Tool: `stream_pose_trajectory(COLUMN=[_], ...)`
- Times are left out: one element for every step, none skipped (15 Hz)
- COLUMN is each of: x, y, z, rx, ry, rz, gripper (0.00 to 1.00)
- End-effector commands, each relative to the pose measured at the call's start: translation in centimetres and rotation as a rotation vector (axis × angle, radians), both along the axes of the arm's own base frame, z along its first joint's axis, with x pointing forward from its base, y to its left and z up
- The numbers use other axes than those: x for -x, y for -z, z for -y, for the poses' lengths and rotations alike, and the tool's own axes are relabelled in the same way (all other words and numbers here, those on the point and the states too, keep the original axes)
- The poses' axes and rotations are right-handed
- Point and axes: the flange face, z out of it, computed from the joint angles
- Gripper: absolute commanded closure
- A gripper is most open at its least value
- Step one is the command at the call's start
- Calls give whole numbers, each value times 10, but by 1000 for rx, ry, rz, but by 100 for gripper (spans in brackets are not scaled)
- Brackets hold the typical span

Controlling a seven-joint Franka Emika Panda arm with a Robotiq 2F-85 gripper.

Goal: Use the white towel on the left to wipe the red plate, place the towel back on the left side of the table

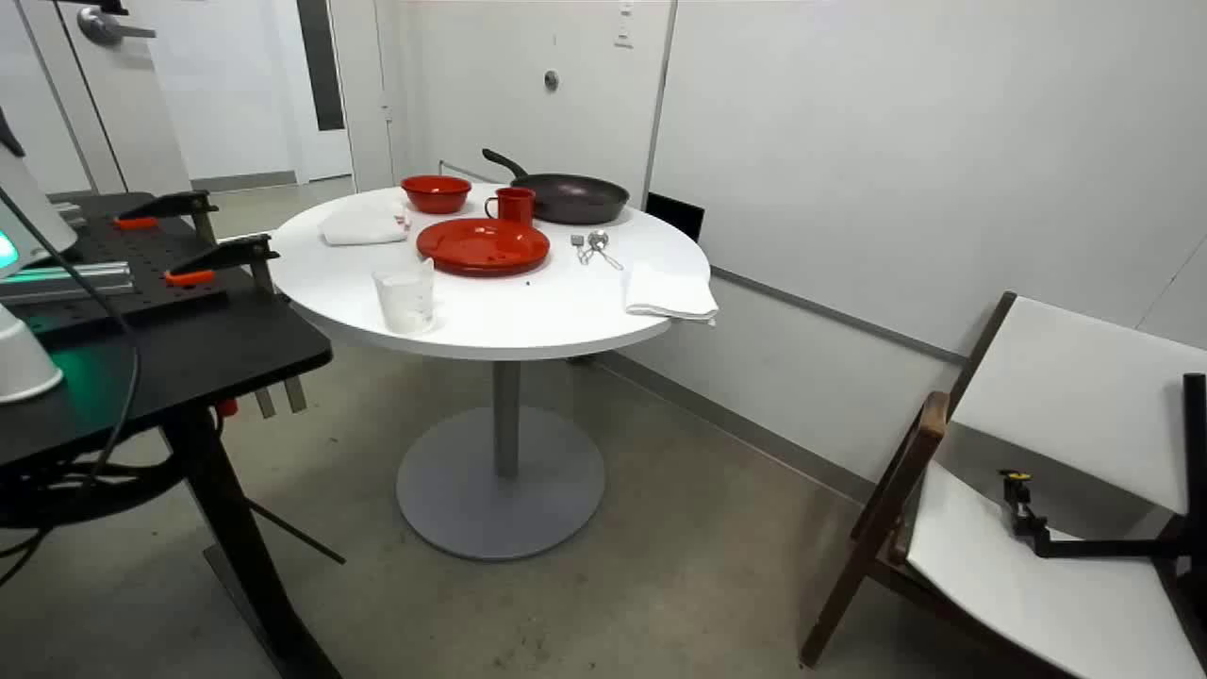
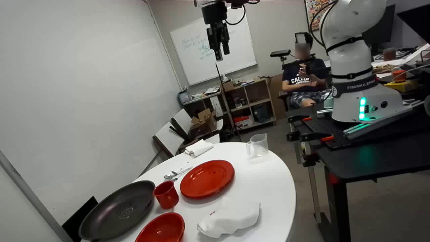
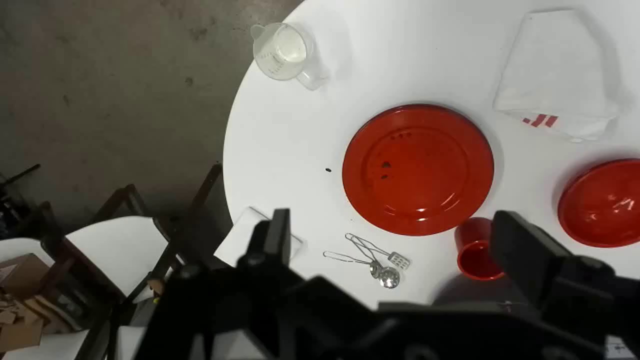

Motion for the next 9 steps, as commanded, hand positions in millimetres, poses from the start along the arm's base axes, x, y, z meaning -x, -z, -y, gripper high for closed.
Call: stream_pose_trajectory(x=[0,0,0,0,0,0,0,0,-2], y=[-1,-1,-1,-1,-1,-1,-1,-1,-3], z=[0,0,0,0,0,0,0,0,6], rx=[0,0,0,0,0,0,0,0,61], ry=[0,0,0,0,0,0,0,0,23], rz=[-1,0,0,0,0,0,0,0,33], gripper=[0,0,0,0,0,0,0,0,0])
